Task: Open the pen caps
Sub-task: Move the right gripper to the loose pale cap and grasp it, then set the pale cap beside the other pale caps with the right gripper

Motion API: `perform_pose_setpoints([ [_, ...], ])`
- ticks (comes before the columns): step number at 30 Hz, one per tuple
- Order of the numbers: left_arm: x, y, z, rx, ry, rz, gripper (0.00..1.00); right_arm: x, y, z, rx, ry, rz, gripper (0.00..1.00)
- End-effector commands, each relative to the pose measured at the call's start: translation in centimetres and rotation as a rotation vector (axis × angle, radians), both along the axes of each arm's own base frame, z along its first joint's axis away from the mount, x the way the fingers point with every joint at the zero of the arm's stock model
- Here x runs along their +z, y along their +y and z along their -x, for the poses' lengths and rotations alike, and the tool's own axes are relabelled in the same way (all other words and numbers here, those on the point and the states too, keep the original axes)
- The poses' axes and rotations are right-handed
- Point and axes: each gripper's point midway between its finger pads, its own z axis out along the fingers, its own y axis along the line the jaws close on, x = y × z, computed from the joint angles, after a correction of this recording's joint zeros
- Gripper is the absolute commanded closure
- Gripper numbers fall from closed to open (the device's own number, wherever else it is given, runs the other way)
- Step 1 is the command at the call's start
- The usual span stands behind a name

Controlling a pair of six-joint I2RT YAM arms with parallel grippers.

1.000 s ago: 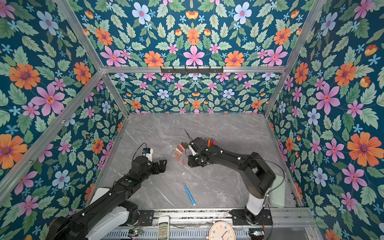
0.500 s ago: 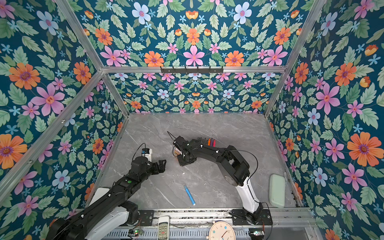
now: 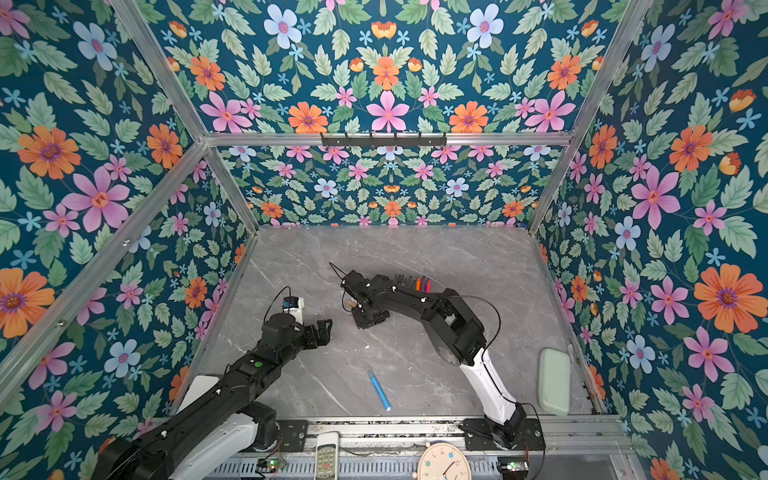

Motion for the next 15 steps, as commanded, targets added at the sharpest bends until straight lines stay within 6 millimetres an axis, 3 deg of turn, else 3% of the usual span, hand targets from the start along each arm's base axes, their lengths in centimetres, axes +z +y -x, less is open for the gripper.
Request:
perform_pose_setpoints([
  [1,0.1,0.1,-0.1,0.002,-0.007,-0.007,0.00,-0.7,-0.8,0.7,0.014,0.020,0.038,0.79],
  [8,0.1,0.3,-0.1,0.013,-0.010,-0.009,0.00,0.9,-0.6,1.6,0.055,-0.007,-0.009,0.90],
  [15,2.5,2.5,0.6,0.118,-0.121,0.011,0.00,3.5,2.6,3.0,0.210,-0.041,-0.140,0.91],
])
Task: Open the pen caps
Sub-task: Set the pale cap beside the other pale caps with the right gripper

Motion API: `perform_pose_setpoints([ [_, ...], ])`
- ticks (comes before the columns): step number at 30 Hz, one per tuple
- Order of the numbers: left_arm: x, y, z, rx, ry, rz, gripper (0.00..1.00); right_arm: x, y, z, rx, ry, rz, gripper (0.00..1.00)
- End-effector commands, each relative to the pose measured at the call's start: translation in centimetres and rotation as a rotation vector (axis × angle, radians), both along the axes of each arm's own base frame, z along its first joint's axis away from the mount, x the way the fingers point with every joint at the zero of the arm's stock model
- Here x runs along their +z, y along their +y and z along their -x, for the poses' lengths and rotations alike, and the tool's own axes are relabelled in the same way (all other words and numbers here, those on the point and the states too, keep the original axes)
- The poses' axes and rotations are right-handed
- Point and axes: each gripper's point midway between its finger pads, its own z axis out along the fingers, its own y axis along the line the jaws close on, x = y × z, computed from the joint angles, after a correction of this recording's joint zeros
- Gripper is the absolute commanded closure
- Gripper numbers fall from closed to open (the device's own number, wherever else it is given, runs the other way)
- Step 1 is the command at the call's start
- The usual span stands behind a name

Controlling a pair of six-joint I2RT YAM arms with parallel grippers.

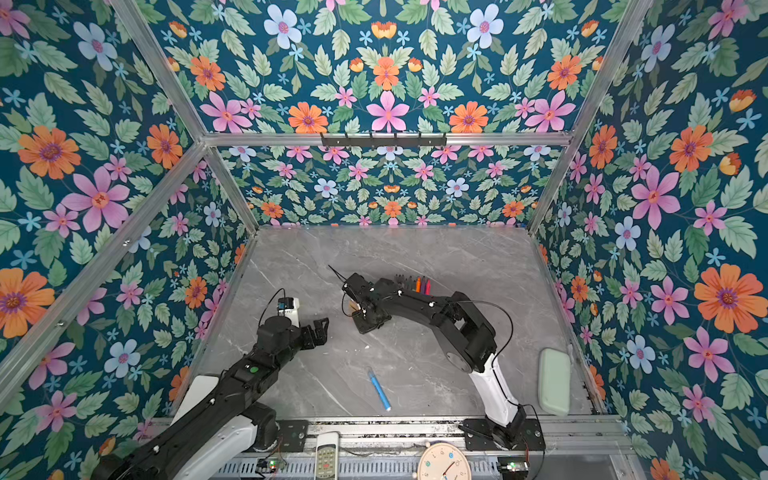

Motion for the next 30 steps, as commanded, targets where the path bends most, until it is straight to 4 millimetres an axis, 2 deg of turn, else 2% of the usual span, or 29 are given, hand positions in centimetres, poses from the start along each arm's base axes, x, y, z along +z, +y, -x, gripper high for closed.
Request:
perform_pose_setpoints([
  [1,1.0,1.4,0.3,0.071,-0.055,0.012,0.00,1.1,2.1,0.5,0.110,-0.031,-0.058,0.90],
  [6,1.8,1.7,0.7,0.076,-0.098,0.035,0.00,1.0,3.5,0.1,0.189,-0.098,0.032,0.90],
  [16,1.5,2.0,0.6,0.098,-0.066,0.018,0.00,-1.2,4.2,-2.1,0.276,-0.246,0.345,0.89],
  [20,2.2,1.9,0.9,0.088,-0.104,0.042,0.00,-1.6,4.6,-2.3,0.282,-0.267,0.376,0.87],
  [24,2.3,1.8,1.0,0.082,-0.112,0.049,0.00,-1.4,4.5,-2.7,0.271,-0.288,0.391,0.79],
  [30,2.1,1.5,0.9,0.065,-0.097,0.045,0.00,-0.7,4.8,-2.8,0.265,-0.301,0.376,0.71],
])
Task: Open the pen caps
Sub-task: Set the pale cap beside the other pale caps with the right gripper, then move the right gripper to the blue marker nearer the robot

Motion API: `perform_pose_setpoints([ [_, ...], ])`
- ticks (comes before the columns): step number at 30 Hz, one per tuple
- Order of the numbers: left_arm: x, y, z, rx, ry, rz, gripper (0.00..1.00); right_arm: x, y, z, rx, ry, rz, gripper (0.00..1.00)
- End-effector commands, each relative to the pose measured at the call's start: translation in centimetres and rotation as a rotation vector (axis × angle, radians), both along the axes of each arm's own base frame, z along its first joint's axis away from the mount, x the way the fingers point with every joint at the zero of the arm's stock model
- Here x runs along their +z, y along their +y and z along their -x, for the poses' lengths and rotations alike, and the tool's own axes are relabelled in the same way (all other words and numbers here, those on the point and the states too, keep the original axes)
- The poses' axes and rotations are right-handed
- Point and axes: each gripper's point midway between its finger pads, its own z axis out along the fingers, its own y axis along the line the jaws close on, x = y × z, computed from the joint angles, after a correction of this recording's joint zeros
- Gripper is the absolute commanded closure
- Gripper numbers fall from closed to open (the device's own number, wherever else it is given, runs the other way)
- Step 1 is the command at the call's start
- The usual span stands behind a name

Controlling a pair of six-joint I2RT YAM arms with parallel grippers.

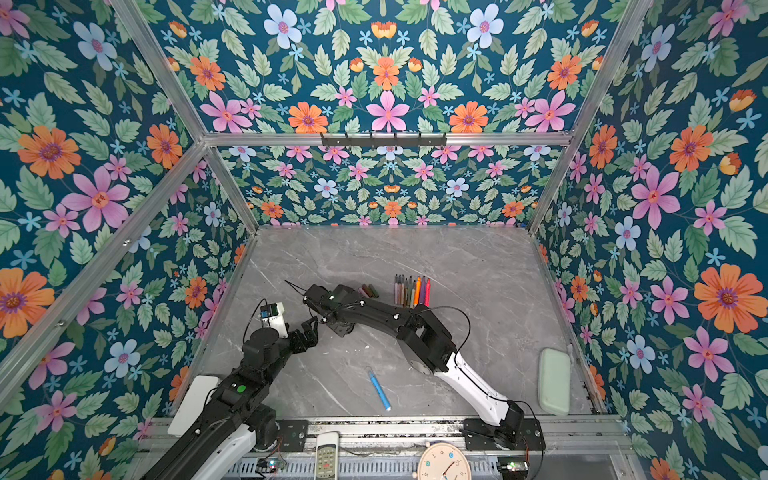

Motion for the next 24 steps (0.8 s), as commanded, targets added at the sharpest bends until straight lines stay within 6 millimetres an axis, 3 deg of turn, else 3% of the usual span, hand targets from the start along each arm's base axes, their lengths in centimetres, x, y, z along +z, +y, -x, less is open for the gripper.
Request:
perform_pose_setpoints([
  [1,0.6,-0.3,-0.2,-0.014,-0.018,0.011,0.00,0.7,-0.1,0.0,0.005,-0.014,0.010,0.70],
  [8,0.6,-0.4,-0.1,-0.017,-0.020,0.013,0.00,2.0,0.2,0.0,-0.001,-0.030,-0.017,0.71],
  [15,0.3,-0.7,-0.3,-0.034,-0.001,0.010,0.00,5.4,-0.3,1.1,-0.059,-0.033,-0.137,0.73],
  [21,-0.2,-1.5,-0.4,-0.073,0.024,0.008,0.00,8.2,-3.8,3.9,-0.171,-0.027,-0.295,0.73],
  [24,-0.3,-1.9,-0.4,-0.092,0.030,0.007,0.00,8.3,-6.4,6.3,-0.241,0.007,-0.387,0.73],
])
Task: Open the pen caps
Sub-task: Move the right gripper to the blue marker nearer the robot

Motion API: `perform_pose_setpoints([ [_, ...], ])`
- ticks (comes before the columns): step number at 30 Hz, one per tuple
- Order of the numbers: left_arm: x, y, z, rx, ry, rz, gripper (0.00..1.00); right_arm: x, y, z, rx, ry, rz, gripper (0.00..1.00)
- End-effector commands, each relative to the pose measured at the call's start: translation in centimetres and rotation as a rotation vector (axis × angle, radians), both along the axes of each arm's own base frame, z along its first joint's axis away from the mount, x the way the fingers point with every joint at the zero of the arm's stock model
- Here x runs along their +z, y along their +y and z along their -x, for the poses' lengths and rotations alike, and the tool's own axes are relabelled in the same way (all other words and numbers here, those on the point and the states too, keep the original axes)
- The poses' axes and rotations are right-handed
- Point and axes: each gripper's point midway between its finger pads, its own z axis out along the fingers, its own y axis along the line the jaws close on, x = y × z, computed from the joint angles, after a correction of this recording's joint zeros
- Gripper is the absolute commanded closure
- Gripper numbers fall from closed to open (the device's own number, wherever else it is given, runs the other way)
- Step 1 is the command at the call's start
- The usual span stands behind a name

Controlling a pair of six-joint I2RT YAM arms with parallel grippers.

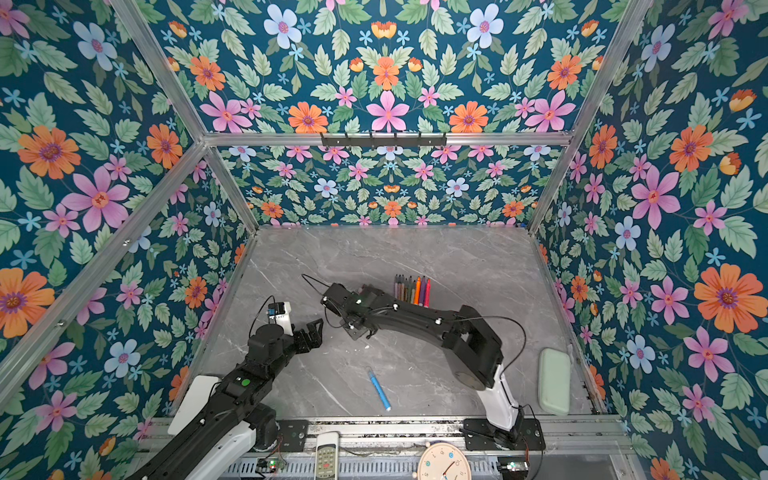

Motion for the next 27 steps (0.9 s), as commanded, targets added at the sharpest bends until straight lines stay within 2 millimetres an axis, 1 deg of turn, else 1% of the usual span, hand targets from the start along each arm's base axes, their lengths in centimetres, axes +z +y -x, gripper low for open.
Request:
perform_pose_setpoints([
  [1,0.9,-0.6,-0.2,-0.031,-0.031,0.016,0.00,0.7,-0.6,1.7,-0.109,0.032,-0.195,0.73],
  [3,1.1,-0.6,-0.2,-0.031,-0.040,0.019,0.00,0.5,-2.1,3.3,-0.155,0.065,-0.262,0.73],
  [4,1.1,-0.6,-0.2,-0.029,-0.043,0.022,0.00,0.8,-2.8,4.1,-0.176,0.079,-0.312,0.73],
  [7,1.8,-0.5,0.1,-0.030,-0.073,0.032,0.00,0.0,-4.5,6.1,-0.232,0.134,-0.405,0.73],
  [10,2.8,-0.3,0.6,-0.033,-0.121,0.059,0.00,-0.5,-5.9,7.3,-0.269,0.165,-0.440,0.73],
  [12,3.3,-0.5,0.9,-0.050,-0.151,0.077,0.00,0.1,-6.7,7.9,-0.269,0.174,-0.426,0.73],
  [14,3.6,-1.1,1.2,-0.093,-0.179,0.088,0.00,1.9,-7.9,8.2,-0.253,0.154,-0.400,0.75],
  [17,3.7,-1.6,1.4,-0.127,-0.179,0.089,0.00,6.5,-10.1,8.5,-0.229,0.081,-0.400,0.76],
  [19,3.7,-1.6,1.3,-0.123,-0.174,0.085,0.00,10.0,-11.3,8.3,-0.203,0.026,-0.433,0.69],
  [21,3.6,-1.4,1.3,-0.113,-0.173,0.080,0.00,12.9,-12.3,7.9,-0.201,0.001,-0.478,0.66],
  [22,3.5,-1.2,1.2,-0.100,-0.173,0.077,0.00,14.1,-12.7,7.5,-0.205,-0.004,-0.502,0.66],
  [24,3.5,-0.6,0.9,-0.066,-0.171,0.069,0.00,15.5,-13.2,6.7,-0.219,-0.005,-0.549,0.66],
  [26,3.0,0.2,0.6,-0.007,-0.153,0.061,0.00,16.4,-12.8,6.2,-0.203,-0.011,-0.610,0.65],
  [27,2.8,0.6,0.5,0.019,-0.145,0.061,0.00,16.5,-12.5,6.0,-0.195,-0.019,-0.630,0.60],
])
